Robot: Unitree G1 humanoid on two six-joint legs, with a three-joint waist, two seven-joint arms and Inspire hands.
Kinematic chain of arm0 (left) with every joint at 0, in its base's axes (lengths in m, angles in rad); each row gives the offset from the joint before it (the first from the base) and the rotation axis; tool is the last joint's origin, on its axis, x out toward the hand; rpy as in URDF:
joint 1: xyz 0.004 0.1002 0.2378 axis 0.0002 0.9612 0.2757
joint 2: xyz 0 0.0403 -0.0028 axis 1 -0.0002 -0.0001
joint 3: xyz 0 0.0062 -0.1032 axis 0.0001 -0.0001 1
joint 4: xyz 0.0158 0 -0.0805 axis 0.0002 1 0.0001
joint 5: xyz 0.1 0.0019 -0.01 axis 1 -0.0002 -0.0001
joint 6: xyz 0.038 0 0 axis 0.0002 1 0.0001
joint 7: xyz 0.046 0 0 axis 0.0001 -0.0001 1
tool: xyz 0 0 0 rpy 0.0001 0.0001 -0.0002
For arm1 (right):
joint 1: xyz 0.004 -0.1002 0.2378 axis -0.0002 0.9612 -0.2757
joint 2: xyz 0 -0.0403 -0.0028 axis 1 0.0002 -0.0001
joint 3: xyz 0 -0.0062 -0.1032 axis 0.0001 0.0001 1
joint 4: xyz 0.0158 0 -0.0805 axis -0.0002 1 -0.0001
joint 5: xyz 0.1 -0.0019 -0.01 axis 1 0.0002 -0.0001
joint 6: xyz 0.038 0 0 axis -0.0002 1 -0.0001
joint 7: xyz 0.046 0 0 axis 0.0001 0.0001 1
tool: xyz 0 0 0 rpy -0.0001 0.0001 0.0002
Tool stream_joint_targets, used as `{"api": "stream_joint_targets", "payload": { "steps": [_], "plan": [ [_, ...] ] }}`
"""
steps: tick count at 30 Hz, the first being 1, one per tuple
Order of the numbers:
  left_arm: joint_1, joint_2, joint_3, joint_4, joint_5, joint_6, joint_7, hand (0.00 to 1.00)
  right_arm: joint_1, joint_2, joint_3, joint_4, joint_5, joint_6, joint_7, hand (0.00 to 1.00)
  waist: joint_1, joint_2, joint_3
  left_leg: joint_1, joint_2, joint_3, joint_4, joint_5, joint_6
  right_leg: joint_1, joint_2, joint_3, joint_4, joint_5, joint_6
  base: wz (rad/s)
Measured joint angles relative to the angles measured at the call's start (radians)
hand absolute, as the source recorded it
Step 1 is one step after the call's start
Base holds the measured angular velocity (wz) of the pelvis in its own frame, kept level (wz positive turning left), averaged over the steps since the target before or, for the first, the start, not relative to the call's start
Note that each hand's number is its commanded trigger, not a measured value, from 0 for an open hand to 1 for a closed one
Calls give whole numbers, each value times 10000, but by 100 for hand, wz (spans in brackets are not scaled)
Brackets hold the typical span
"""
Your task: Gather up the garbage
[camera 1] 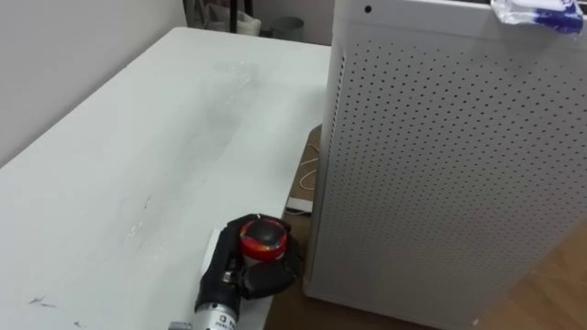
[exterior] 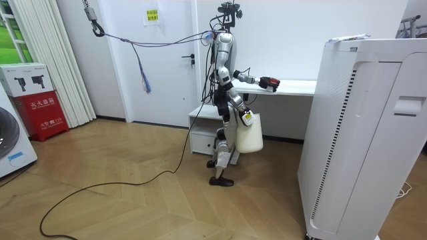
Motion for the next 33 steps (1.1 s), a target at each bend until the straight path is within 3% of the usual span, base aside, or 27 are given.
{"api": "stream_joint_targets", "payload": {
  "steps": [5,11,18,27,33],
  "plan": [
    [-109,-120,11,19,-254,15,-269,100,-147,3,-3,43,331,85,13,100,57,19,8,-218,1,8,108,-1,0,-175,-5,-12,51,23,2,0],
    [-196,-151,-86,-180,-518,19,-995,100,-940,0,-22,753,326,113,-114,100,50,62,35,-627,-10,9,188,28,48,-646,-55,-100,268,34,-7,1],
    [-549,-171,-1228,-573,-1758,19,-2023,100,-1974,-49,-22,1660,329,-13,-369,100,-9,111,49,-1425,-36,5,491,68,109,-1393,-137,-157,550,41,-2,2],
    [-592,-294,-1911,-584,-1743,18,-3371,100,-2550,-96,-63,1967,404,-173,-699,100,-256,128,87,-1833,-20,65,635,68,109,-1855,-178,-26,731,41,-2,-3],
    [-623,-242,-1874,-410,-1790,-12,-3534,100,-3057,-83,-426,1974,863,-256,-964,100,-163,222,234,-2449,35,155,1005,64,115,-2605,-223,123,1255,41,-3,-5]
  ]
}}
